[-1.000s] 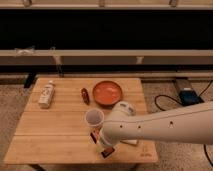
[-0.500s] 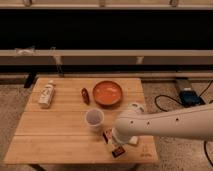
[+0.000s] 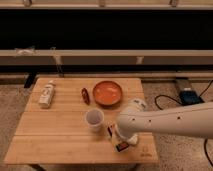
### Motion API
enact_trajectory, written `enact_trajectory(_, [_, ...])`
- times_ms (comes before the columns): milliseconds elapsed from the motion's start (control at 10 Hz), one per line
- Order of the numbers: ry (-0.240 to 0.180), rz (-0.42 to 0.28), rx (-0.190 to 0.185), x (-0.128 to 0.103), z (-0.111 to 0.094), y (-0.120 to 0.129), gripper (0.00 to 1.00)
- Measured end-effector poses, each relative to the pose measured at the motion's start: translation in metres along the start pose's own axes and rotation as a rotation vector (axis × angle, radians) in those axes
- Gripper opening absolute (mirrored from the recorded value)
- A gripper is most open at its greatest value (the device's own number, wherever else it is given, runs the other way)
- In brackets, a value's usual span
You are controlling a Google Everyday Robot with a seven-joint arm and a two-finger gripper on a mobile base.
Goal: Place the eraser on the white sponge
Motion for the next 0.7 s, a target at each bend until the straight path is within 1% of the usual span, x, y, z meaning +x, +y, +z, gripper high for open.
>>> enact_trajectory(100, [0.006, 0.006, 0.013, -0.004, 0.003, -0.012, 0.00])
enact_trajectory(200, [0.009, 0.009, 0.019, -0.007, 0.006, -0.019, 0.00])
enact_trajectory(500, [0.018, 0.022, 0.031, -0.009, 0.013, -0.033, 0.00])
enact_trajectory(600, [0.022, 0.030, 0.031, -0.007, 0.016, -0.035, 0.02])
enact_trajectory(700, [0.028, 0.043, 0.035, -0.003, 0.018, -0.038, 0.09])
